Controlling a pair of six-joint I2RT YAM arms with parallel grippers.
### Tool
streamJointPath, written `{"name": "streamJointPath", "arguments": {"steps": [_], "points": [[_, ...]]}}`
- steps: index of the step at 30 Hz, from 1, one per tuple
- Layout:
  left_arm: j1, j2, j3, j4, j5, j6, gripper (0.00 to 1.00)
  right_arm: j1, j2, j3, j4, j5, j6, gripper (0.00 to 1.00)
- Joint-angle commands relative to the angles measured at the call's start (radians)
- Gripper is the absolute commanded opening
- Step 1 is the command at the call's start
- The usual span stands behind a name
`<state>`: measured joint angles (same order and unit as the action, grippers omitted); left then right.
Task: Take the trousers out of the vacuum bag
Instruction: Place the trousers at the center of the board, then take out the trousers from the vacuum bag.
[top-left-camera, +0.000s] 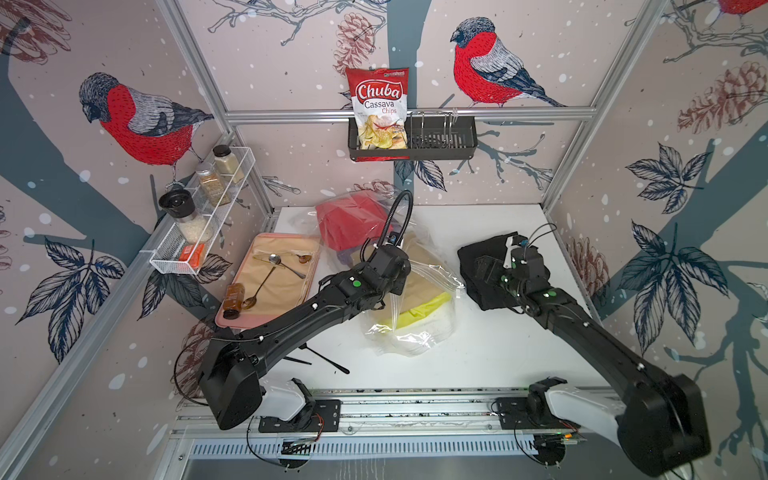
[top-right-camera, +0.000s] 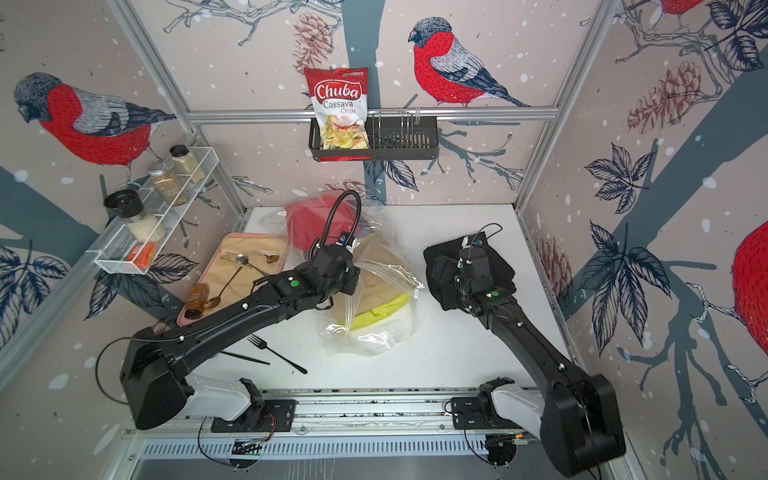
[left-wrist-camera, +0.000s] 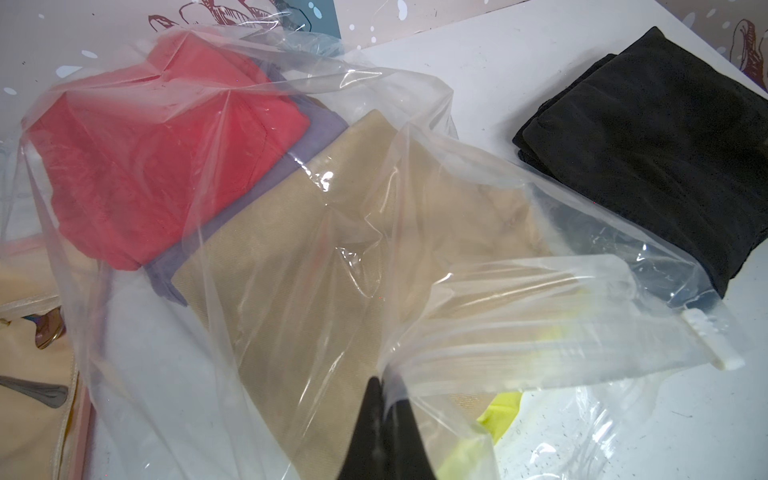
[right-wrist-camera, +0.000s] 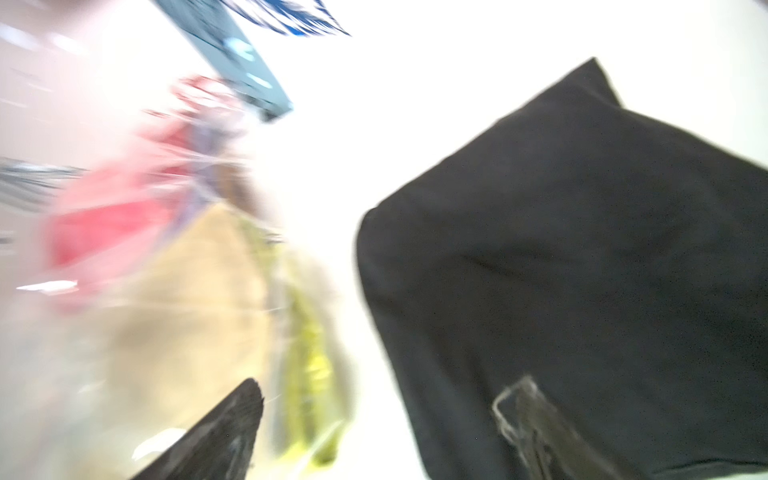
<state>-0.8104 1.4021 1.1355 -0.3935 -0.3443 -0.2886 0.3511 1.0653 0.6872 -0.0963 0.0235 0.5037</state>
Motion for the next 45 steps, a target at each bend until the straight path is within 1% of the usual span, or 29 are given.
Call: {"name": "streamJointPath", "arguments": {"steps": [1, 3, 5, 8, 13, 15, 17, 18, 20, 23, 27, 30, 32, 35, 39, 42, 45], "points": [[0.001, 0.016, 0.008, 0.028, -0.023, -0.004, 0.0, 0.034, -0.107, -0.066, 0.061, -0.115, 0.109, 0.93], [0.001, 0.022, 0.007, 0.033, -0.027, -0.003, 0.0, 0.063, -0.169, -0.117, 0.093, -0.179, 0.157, 0.92], [0.001, 0.027, 0.002, 0.045, -0.026, -0.001, 0.0, 0.118, -0.221, -0.164, 0.122, -0.207, 0.204, 0.91], [0.001, 0.044, 0.014, 0.042, -0.022, 0.002, 0.0, 0.224, -0.274, -0.22, 0.15, -0.162, 0.261, 0.91], [0.001, 0.037, 0.017, 0.041, -0.015, 0.001, 0.0, 0.35, -0.281, -0.31, 0.272, -0.182, 0.36, 0.88], [0.002, 0.032, 0.02, 0.045, -0.006, 0.002, 0.0, 0.41, -0.26, -0.33, 0.311, -0.15, 0.399, 0.86], [0.002, 0.024, 0.017, 0.055, 0.002, 0.005, 0.0, 0.476, -0.229, -0.343, 0.362, -0.099, 0.442, 0.82], [0.002, 0.02, 0.016, 0.057, 0.002, 0.007, 0.0, 0.498, -0.217, -0.346, 0.371, -0.068, 0.469, 0.78], [0.002, 0.012, 0.011, 0.059, 0.002, 0.01, 0.0, 0.544, -0.192, -0.38, 0.461, 0.002, 0.554, 0.69], [0.002, -0.003, -0.002, 0.067, 0.009, 0.015, 0.0, 0.578, -0.151, -0.445, 0.639, 0.071, 0.653, 0.58], [0.002, -0.012, -0.012, 0.072, 0.013, 0.017, 0.0, 0.595, -0.061, -0.435, 0.727, 0.115, 0.668, 0.52], [0.002, -0.015, -0.016, 0.072, 0.02, 0.017, 0.0, 0.6, 0.009, -0.399, 0.763, 0.123, 0.679, 0.51], [0.003, -0.021, -0.018, 0.073, 0.023, 0.015, 0.0, 0.61, 0.061, -0.38, 0.77, 0.161, 0.728, 0.49], [0.002, -0.026, -0.018, 0.083, 0.024, 0.017, 0.0, 0.618, 0.151, -0.358, 0.832, 0.18, 0.758, 0.5], [0.003, -0.017, -0.014, 0.082, 0.028, 0.018, 0.0, 0.642, 0.261, -0.32, 0.869, 0.246, 0.794, 0.51], [0.002, -0.015, -0.015, 0.083, 0.031, 0.018, 0.0, 0.647, 0.323, -0.304, 0.904, 0.255, 0.809, 0.51], [0.002, -0.015, -0.018, 0.083, 0.03, 0.016, 0.0, 0.646, 0.365, -0.287, 0.896, 0.257, 0.832, 0.51]]}}
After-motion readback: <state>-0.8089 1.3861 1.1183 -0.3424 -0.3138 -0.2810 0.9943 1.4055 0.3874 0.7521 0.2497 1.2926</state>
